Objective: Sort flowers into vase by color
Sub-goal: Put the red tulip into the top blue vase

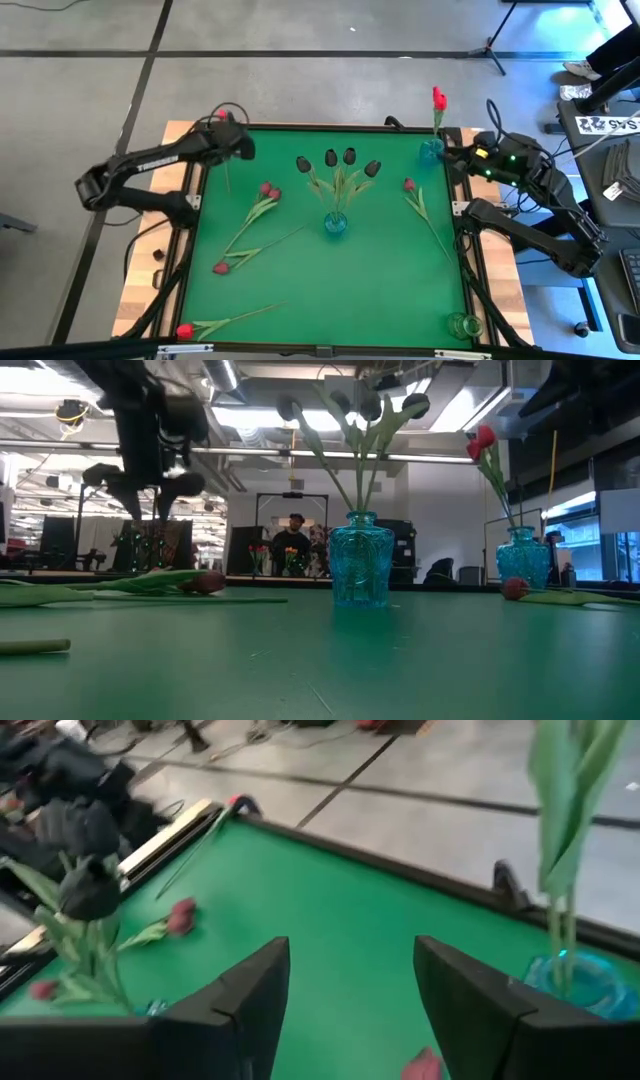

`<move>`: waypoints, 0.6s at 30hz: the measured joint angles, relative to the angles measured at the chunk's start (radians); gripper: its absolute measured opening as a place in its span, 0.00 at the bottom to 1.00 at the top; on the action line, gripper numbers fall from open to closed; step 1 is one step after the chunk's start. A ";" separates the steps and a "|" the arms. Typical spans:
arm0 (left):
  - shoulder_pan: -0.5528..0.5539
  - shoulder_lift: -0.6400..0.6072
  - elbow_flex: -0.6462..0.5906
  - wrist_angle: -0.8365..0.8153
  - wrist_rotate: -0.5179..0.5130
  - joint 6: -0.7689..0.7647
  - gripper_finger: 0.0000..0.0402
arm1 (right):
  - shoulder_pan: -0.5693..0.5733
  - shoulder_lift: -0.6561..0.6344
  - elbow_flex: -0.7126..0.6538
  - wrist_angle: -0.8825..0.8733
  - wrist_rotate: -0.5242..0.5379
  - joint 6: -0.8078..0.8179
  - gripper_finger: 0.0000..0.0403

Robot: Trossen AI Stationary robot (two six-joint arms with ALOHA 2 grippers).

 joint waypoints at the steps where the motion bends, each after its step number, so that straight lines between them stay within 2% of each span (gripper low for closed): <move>1: 0.025 0.023 0.000 0.009 -0.019 -0.001 0.51 | 0.000 0.000 -0.001 -0.007 -0.016 0.000 0.52; 10: 0.193 0.232 0.000 0.135 -0.015 0.028 0.51 | 0.000 -0.010 -0.038 -0.017 -0.096 -0.010 0.45; 13: 0.248 0.293 0.000 0.136 -0.007 -0.013 0.51 | 0.000 -0.028 -0.057 -0.014 -0.130 -0.015 0.44; 18: 0.258 0.340 -0.022 0.169 -0.005 -0.054 0.51 | 0.000 -0.044 -0.112 0.016 -0.144 -0.021 0.44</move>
